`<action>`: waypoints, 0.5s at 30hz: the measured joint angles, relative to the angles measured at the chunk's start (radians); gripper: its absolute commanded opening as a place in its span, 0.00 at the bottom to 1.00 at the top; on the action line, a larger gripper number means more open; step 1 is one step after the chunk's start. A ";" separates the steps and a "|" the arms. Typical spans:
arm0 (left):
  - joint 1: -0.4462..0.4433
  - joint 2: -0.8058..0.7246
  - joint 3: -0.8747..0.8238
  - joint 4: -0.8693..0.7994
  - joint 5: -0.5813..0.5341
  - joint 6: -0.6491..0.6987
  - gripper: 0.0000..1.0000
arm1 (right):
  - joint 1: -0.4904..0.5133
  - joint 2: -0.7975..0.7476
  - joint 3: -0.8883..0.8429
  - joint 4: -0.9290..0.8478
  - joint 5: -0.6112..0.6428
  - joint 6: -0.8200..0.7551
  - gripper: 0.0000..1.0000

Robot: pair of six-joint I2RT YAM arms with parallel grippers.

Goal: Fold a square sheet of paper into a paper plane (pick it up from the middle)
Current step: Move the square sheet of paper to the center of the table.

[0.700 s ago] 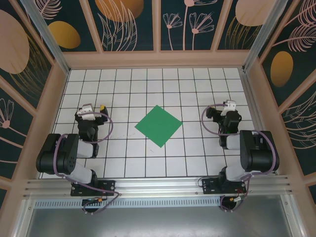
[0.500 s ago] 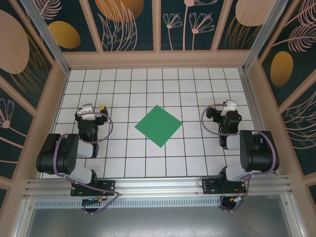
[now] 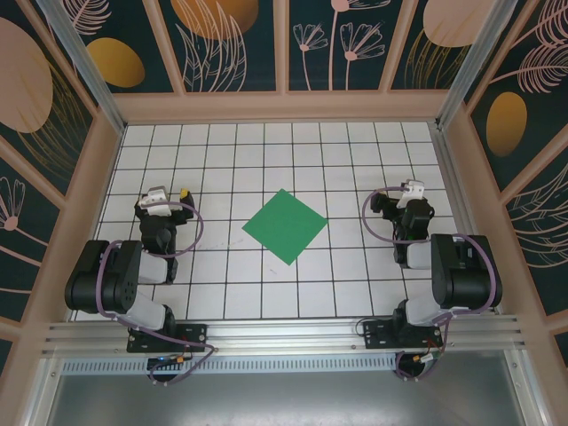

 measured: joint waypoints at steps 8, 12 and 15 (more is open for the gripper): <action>0.000 0.000 -0.014 0.037 -0.022 -0.001 0.99 | 0.001 0.000 0.023 -0.026 0.006 -0.002 0.99; 0.000 -0.018 -0.059 0.077 -0.047 -0.005 0.98 | 0.019 -0.028 0.088 -0.117 0.037 -0.008 0.99; 0.000 -0.077 -0.063 0.053 -0.065 -0.009 0.98 | 0.046 -0.113 0.106 -0.199 0.079 -0.006 0.99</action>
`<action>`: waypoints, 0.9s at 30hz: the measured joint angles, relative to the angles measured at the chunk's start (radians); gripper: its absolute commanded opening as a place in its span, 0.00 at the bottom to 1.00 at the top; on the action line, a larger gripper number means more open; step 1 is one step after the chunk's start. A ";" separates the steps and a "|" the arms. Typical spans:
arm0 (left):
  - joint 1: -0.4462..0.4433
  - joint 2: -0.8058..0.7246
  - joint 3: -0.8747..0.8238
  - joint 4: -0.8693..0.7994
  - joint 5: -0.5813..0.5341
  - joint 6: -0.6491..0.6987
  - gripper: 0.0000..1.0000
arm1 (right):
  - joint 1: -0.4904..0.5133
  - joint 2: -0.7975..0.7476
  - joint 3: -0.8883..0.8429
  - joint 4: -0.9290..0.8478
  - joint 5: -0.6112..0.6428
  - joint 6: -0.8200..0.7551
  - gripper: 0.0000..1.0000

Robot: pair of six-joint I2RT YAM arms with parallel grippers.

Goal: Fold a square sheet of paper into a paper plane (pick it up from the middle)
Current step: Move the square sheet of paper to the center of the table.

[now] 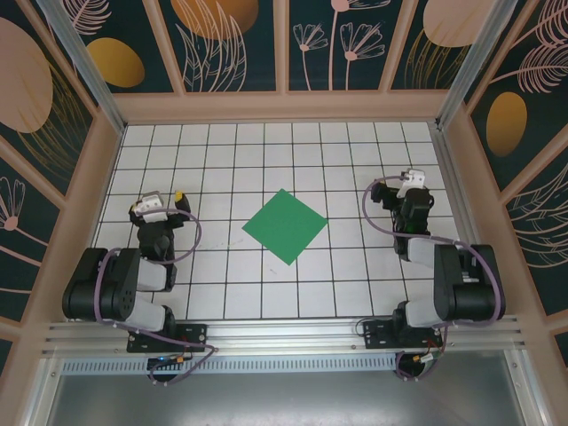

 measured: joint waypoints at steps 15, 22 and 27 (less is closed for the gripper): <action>0.000 -0.362 0.204 -0.497 -0.074 -0.227 0.98 | 0.267 -0.021 0.436 -0.618 0.042 0.190 0.99; 0.000 -0.366 0.286 -0.666 0.042 -0.352 0.99 | 0.509 0.306 0.672 -0.811 0.079 0.211 0.94; 0.000 -0.341 0.328 -0.727 0.097 -0.376 0.99 | 0.612 0.506 0.823 -0.929 0.116 0.190 0.94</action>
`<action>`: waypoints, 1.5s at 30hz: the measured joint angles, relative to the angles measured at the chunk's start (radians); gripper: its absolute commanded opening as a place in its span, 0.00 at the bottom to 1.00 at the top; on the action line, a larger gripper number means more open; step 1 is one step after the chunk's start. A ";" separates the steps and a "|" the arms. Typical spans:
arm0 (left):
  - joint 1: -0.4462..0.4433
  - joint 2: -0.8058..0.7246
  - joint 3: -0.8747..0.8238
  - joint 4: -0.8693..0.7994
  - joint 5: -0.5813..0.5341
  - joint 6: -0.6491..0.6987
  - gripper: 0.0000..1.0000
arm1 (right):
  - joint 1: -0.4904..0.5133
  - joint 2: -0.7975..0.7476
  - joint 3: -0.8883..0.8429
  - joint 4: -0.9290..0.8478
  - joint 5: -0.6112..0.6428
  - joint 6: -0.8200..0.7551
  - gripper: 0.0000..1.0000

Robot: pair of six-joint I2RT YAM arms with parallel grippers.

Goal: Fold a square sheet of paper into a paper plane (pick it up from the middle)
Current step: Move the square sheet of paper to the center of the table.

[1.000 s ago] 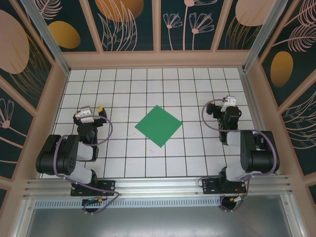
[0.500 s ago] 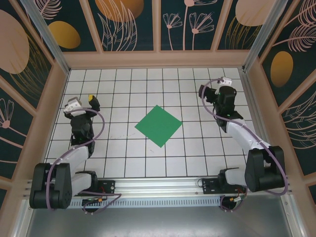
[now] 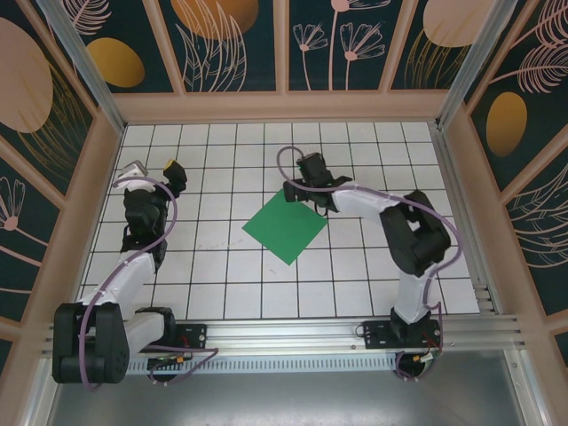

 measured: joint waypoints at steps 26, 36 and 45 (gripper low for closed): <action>0.000 0.000 -0.009 -0.029 0.020 -0.002 0.99 | -0.146 0.070 -0.011 -0.175 0.278 0.114 0.91; 0.000 0.024 -0.011 -0.024 0.035 -0.018 0.98 | -0.181 -0.117 -0.069 -0.312 0.172 0.190 0.99; 0.000 0.042 -0.011 -0.024 0.073 -0.029 0.98 | -0.099 -0.069 -0.016 -0.332 -0.043 0.097 0.99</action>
